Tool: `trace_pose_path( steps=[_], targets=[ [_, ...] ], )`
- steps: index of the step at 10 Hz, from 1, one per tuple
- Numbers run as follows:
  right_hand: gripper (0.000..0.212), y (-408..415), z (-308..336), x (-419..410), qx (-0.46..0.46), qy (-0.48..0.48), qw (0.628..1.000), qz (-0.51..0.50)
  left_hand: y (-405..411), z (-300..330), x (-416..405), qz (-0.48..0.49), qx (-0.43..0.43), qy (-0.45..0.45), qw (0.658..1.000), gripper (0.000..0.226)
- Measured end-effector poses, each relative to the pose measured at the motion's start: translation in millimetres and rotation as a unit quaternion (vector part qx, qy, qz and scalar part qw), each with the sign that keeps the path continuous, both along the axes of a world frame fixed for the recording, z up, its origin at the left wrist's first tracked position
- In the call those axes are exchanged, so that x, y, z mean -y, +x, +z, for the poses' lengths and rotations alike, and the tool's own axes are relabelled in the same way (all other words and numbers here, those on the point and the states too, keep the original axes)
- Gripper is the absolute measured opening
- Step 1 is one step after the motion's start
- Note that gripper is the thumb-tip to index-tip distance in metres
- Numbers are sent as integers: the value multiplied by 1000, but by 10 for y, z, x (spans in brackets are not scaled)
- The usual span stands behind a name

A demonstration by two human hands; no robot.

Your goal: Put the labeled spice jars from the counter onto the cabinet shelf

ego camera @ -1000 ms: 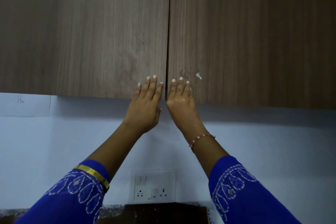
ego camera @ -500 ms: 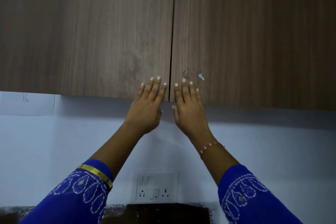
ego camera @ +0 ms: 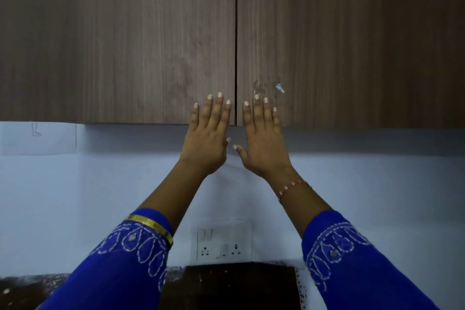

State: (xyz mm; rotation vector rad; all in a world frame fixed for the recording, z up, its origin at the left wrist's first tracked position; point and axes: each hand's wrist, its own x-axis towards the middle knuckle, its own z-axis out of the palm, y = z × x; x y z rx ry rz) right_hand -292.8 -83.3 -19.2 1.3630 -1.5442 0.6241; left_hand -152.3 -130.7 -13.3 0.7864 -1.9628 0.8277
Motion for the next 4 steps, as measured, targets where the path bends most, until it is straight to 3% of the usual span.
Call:
trace_pose_path(
  steps=[2, 4],
  targets=[
    [87, 81, -86, -170, 16, 42, 999, 0, 51, -151, -121, -28, 2, 58, 998, 64],
    [75, 254, -228, -371, 30, 11, 999, 9, 224, -245, -274, -83, -47, 76, 993, 59]
  ],
)
